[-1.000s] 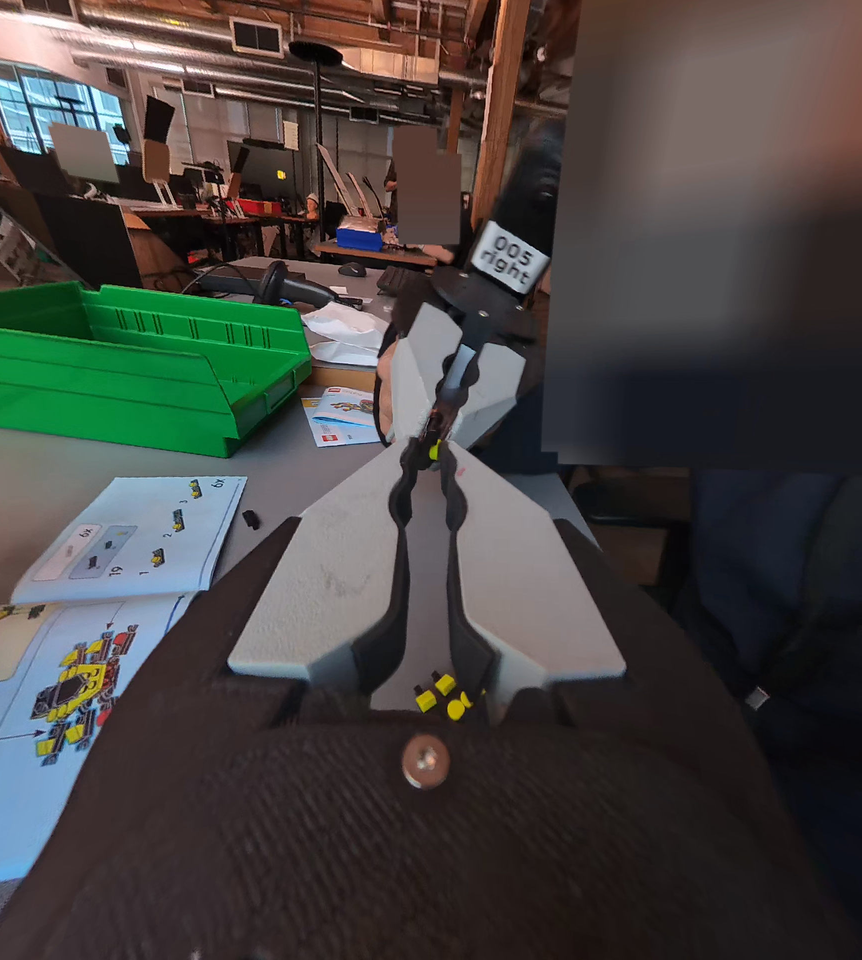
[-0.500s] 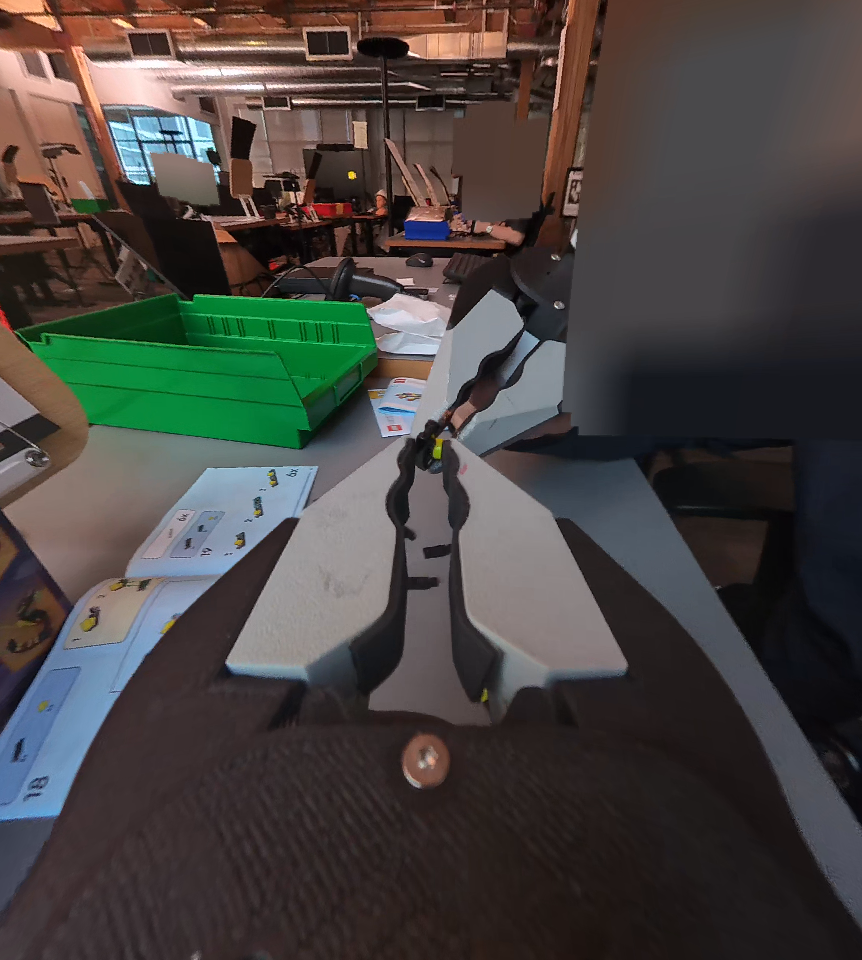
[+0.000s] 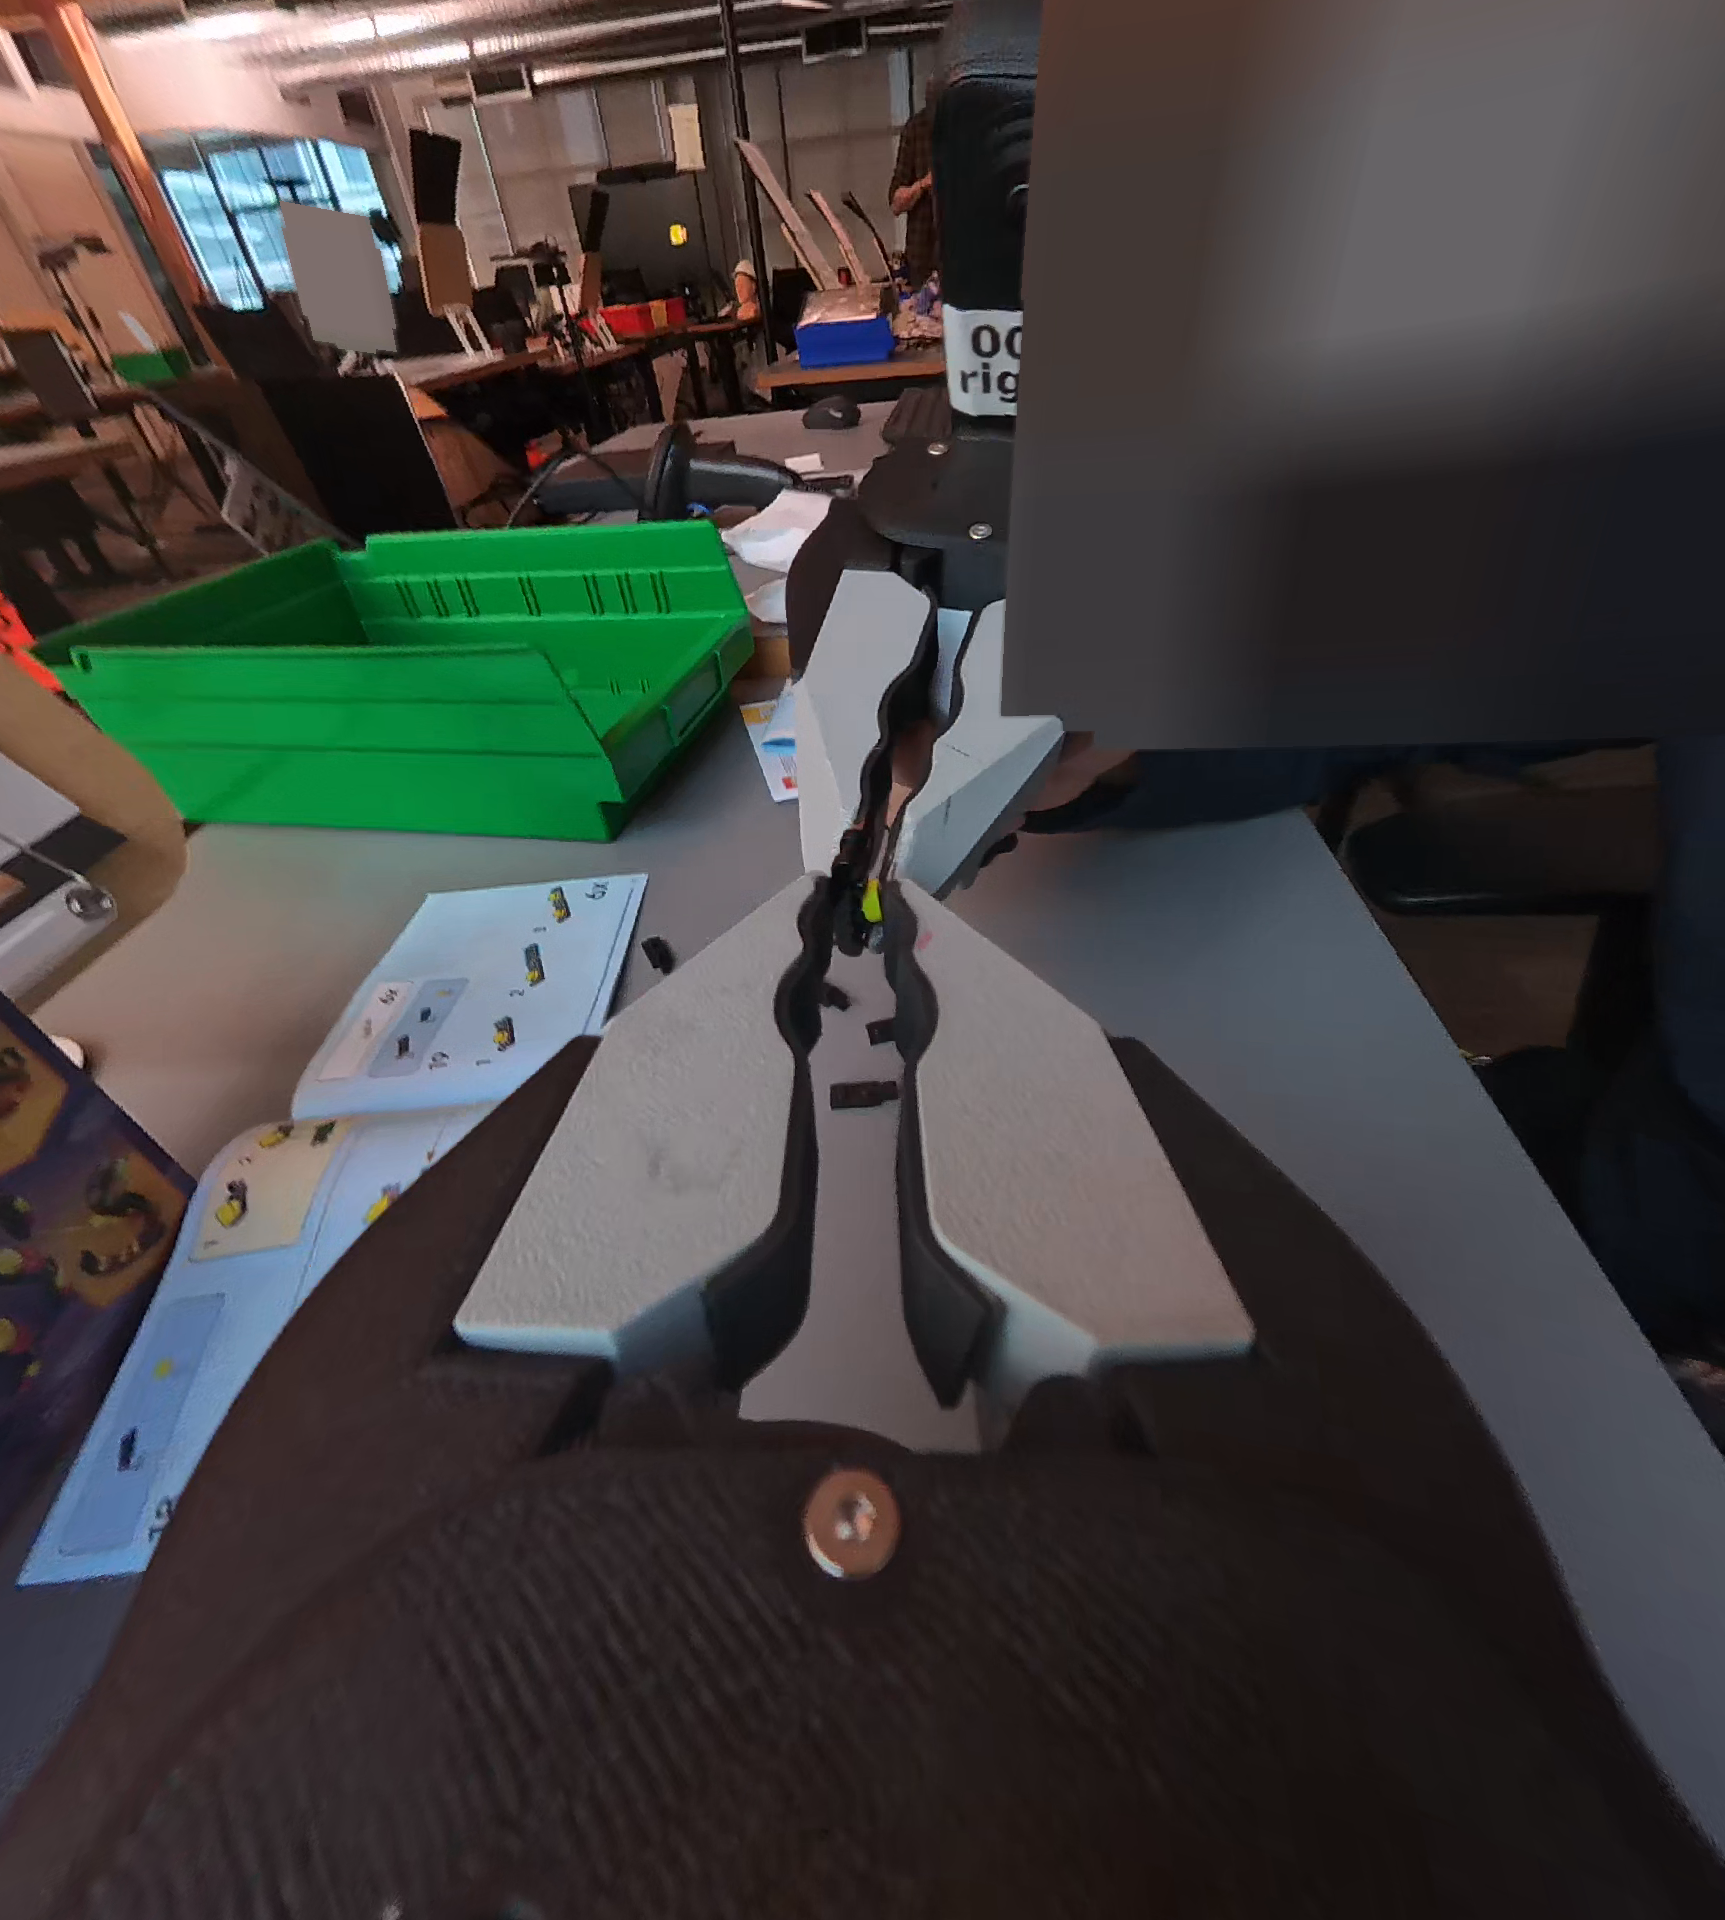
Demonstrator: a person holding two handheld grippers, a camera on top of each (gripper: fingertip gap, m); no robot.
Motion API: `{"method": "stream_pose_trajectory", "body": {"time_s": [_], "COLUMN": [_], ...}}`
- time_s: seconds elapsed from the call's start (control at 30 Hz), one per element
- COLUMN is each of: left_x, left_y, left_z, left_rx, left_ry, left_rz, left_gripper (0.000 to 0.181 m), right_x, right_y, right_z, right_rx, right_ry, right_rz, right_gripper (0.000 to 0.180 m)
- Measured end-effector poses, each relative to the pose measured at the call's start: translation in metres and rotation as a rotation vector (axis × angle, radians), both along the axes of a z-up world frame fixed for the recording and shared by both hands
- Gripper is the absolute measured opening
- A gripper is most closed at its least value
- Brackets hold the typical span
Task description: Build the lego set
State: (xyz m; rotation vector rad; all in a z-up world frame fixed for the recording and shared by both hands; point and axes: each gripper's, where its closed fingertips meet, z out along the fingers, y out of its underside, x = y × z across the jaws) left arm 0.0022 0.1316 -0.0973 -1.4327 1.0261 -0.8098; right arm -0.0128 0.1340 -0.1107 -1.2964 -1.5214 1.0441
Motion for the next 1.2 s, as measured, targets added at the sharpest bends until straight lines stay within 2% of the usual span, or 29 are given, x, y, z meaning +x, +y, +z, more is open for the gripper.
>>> {"method": "stream_pose_trajectory", "body": {"time_s": [0.13,0.3,0.4,0.6,0.8,0.9,0.97,1.1,1.2], "left_x": [-0.003,-0.017,-0.018,-0.017,-0.022,-0.024,-0.025,-0.028,-0.03], "left_y": [0.013,0.033,0.031,0.009,0.004,0.002,0.004,0.01,0.012], "left_z": [-0.015,-0.067,-0.071,-0.091,-0.094,-0.101,-0.106,-0.103,-0.1], "left_rx": [-0.103,-0.339,-0.409,-0.467,-0.531,-0.609,-0.64,-0.595,-0.583], "left_ry": [0.033,0.198,0.194,0.342,0.35,0.334,0.337,0.336,0.335], "left_rz": [0.054,0.176,0.169,0.079,0.053,0.036,0.042,0.065,0.071], "left_gripper": [0.006,0.001,0.0,0.0,0.0,0.0,0.0,0.0,0.0], "right_x": [0.0,0.002,0.004,0.005,0.003,0.001,0.001,0.0,-0.002], "right_y": [0.012,0.027,0.028,0.01,0.021,0.017,0.02,0.029,0.016], "right_z": [-0.014,-0.048,-0.07,-0.094,-0.101,-0.101,-0.1,-0.086,-0.078], "right_rx": [-0.178,-0.365,-0.444,-0.672,-0.465,-0.441,-0.414,-0.193,-0.055], "right_ry": [-0.062,-0.205,-0.299,-0.452,-0.504,-0.508,-0.504,-0.433,-0.399], "right_rz": [-0.019,-0.076,-0.091,-0.002,-0.068,-0.047,-0.06,-0.056,0.004], "right_gripper": [0.001,0.002,0.002,0.002,0.004,0.013,0.012,0.013,0.003]}}
